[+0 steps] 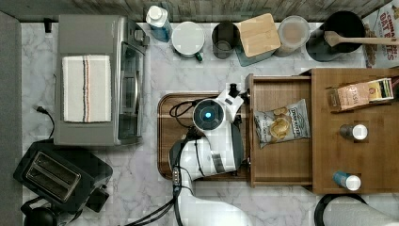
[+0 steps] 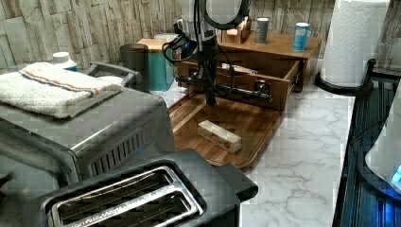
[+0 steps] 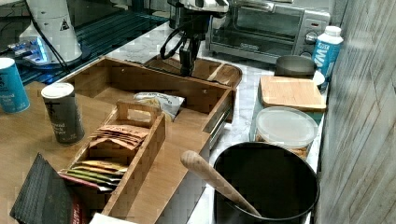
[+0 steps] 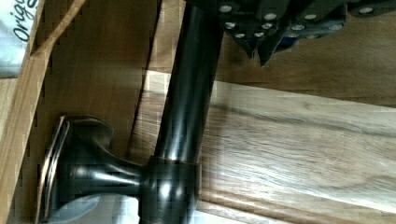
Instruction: Close the drawer.
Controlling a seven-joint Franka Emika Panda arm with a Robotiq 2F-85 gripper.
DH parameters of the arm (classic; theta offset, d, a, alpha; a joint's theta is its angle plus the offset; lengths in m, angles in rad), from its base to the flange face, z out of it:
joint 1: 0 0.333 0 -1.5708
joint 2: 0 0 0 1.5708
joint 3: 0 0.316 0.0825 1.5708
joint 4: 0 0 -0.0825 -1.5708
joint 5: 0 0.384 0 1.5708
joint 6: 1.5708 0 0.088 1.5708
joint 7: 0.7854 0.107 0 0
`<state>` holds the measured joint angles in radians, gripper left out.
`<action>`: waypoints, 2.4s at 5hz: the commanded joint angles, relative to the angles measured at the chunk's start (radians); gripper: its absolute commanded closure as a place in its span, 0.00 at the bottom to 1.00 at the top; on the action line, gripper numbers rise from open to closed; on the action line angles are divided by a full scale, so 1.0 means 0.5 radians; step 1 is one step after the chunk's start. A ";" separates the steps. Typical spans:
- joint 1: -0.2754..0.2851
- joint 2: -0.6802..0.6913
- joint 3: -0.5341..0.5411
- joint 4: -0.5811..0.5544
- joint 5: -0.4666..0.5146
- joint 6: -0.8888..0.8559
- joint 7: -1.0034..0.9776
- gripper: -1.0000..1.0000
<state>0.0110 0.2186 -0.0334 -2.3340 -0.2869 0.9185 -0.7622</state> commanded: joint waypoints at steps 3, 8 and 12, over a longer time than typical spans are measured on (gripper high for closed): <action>-0.502 -0.101 -0.410 0.119 0.279 0.245 -0.700 1.00; -0.624 0.019 -0.642 0.442 0.165 0.046 -0.690 1.00; -0.627 0.018 -0.639 0.442 0.164 0.046 -0.689 1.00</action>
<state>-0.1979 0.2803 -0.2137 -2.2148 -0.1564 0.9097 -1.1416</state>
